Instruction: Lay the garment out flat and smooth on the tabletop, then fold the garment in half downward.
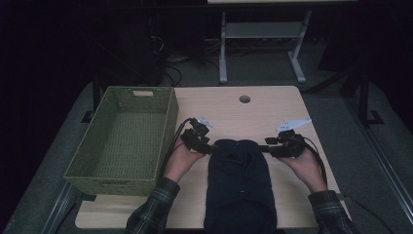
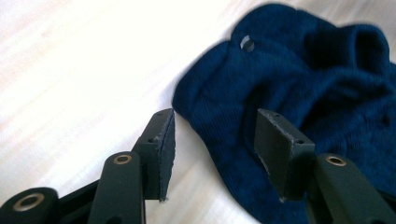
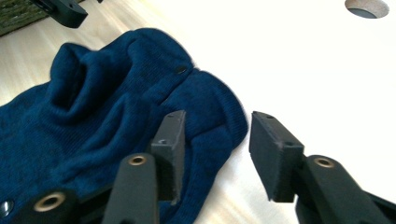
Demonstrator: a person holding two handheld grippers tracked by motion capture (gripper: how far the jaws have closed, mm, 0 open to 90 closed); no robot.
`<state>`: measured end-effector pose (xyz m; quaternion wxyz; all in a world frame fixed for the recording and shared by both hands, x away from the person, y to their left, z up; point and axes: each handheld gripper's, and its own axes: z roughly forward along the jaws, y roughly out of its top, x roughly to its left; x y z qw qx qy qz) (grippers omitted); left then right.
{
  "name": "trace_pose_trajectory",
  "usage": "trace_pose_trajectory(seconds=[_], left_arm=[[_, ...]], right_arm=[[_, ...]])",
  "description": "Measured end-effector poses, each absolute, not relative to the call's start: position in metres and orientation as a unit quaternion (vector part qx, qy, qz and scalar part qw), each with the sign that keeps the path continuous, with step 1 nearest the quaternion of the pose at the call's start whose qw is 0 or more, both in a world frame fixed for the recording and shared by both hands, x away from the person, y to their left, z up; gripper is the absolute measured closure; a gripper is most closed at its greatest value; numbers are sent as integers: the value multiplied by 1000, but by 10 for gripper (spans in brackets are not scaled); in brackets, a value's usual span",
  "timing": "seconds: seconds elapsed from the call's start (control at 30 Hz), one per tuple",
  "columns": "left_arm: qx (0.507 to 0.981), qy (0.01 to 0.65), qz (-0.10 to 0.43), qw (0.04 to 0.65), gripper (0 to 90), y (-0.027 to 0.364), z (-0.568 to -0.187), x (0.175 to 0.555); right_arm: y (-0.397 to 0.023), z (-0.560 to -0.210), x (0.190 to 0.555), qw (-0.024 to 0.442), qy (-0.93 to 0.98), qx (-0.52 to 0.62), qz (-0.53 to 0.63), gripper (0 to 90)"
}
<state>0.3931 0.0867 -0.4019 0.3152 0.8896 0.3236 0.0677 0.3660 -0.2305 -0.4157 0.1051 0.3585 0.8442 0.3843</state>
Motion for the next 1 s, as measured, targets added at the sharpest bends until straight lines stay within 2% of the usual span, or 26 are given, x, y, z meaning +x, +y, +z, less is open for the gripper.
trace_pose_trajectory(seconds=[0.17,0.43,0.57,1.0], left_arm=[[887,327,70,318,463,84,-401,408],[889,326,55,316,433,80,-425,430],[890,326,37,316,429,78,-436,436],[902,309,38,298,434,75,-455,443]], right_arm=[[-228,-410,378,104,841,359,390,513],[-220,-412,390,101,843,359,387,465],[-220,-417,397,99,843,364,384,450],[-219,-447,418,93,844,383,365,451]])
